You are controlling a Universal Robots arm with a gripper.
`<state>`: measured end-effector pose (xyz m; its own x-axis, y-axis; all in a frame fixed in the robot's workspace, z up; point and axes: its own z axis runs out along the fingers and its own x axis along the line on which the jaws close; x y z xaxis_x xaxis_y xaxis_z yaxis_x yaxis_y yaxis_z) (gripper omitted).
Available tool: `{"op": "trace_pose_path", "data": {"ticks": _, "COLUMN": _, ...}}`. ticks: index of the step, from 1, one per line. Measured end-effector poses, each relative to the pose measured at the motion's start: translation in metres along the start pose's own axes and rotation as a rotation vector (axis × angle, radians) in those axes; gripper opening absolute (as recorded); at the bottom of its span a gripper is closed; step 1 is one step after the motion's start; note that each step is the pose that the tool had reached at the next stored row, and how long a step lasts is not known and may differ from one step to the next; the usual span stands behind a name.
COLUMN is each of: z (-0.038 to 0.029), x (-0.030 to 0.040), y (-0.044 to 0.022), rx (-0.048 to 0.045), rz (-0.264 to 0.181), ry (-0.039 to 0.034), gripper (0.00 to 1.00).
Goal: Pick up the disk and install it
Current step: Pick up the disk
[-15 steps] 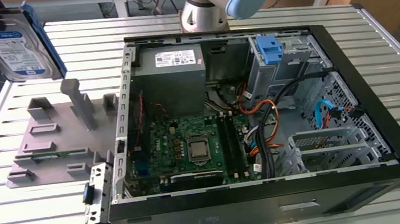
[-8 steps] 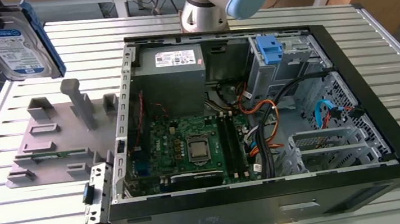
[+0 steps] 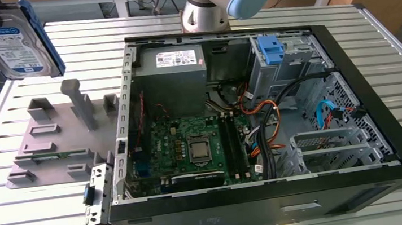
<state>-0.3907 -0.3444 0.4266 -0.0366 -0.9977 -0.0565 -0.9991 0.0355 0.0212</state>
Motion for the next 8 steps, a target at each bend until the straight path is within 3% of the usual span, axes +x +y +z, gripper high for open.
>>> {"op": "trace_pose_path", "data": {"ticks": 8, "z": -0.0034, "x": -0.0002, "y": 0.0001, "rx": 0.0002, "rz": 0.0, "ry": -0.0002, "gripper": 0.35}}
